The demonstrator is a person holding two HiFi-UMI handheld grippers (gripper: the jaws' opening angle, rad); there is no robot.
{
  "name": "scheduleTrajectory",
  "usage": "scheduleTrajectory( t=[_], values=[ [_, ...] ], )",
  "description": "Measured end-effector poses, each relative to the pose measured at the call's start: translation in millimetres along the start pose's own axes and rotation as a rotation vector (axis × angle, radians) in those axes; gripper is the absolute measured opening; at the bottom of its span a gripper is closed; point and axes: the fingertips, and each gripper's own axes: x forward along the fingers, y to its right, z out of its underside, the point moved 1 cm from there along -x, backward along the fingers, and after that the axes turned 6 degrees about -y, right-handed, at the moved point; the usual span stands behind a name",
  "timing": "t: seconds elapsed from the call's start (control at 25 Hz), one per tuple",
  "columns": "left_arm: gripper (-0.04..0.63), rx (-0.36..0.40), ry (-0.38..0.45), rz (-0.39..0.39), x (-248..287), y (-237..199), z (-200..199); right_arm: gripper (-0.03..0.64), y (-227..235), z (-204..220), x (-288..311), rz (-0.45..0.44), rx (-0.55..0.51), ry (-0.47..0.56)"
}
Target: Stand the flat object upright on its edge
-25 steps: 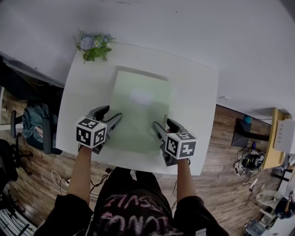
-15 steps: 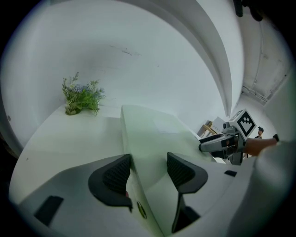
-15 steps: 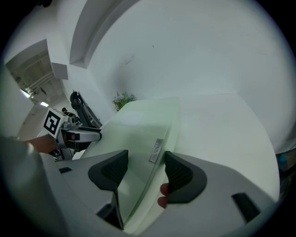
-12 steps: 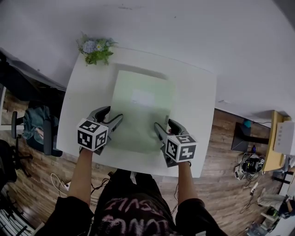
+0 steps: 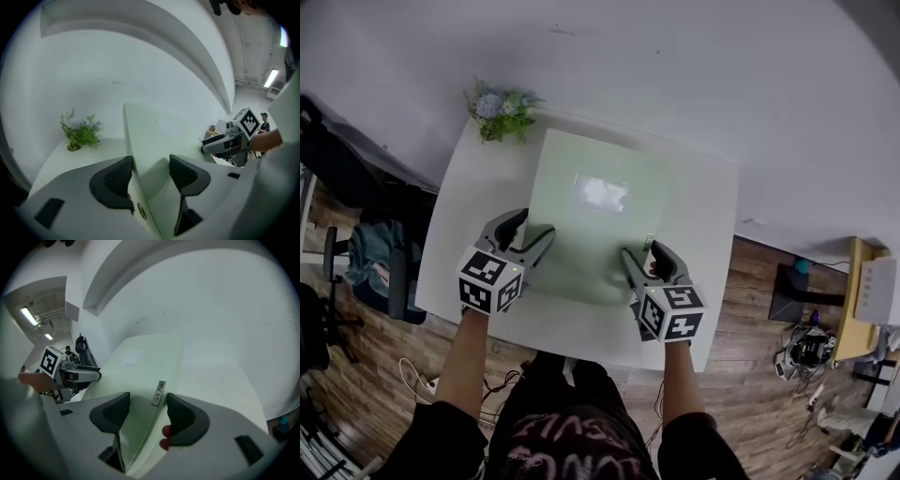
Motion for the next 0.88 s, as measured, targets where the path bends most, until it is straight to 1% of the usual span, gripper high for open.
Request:
scheduleTrajectory(
  t=[0.12,0.24,0.56,0.72,0.88],
  values=[
    [0.267,0.041,0.059,-0.012,-2.3,0.6,-13.5,0.259,1.1,-11.7,-3.8,0.021,-0.032,0.048],
    [0.267,0.067,0.098,-0.022,-4.9,0.5,-22.0,0.259,0.5,-19.8,-6.2,0.036,-0.056,0.078],
    [0.267,0.102,0.204,-0.050,-10.3,0.4,-45.1,0.259,-0.6,-41.1,-12.8,0.081,-0.121,0.149],
    [0.267,0.134,0.284,-0.067,-16.8,3.6,-60.0,0.259,-0.9,-54.2,-21.5,0.109,-0.156,0.225],
    [0.267,0.148,0.336,-0.083,-17.6,3.2,-63.3,0.259,-1.1,-62.6,-23.8,0.136,-0.209,0.277]
  ],
)
